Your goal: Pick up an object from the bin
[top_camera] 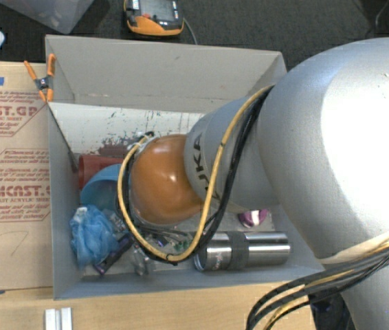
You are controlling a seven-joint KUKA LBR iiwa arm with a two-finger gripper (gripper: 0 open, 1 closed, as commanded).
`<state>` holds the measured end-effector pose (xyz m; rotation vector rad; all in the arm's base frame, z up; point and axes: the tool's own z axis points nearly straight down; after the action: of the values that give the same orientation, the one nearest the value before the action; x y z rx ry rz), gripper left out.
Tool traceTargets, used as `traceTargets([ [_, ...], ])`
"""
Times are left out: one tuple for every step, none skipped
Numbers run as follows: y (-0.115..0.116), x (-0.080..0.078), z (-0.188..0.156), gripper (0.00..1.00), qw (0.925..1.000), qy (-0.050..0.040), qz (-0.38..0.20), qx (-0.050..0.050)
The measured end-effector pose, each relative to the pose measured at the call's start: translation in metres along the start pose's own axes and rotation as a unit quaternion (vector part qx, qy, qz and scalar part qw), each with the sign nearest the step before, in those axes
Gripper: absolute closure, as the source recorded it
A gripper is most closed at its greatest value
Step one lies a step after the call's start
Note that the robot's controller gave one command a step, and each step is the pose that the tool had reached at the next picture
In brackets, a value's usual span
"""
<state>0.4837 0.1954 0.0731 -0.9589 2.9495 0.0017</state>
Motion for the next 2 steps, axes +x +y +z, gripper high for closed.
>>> traceTargets([
  [0.017,-0.014,0.0018,1.0,0.9895,0.0011,-0.145,0.002],
  [0.017,-0.014,0.0016,1.0,0.9895,0.001,-0.144,0.002],
])
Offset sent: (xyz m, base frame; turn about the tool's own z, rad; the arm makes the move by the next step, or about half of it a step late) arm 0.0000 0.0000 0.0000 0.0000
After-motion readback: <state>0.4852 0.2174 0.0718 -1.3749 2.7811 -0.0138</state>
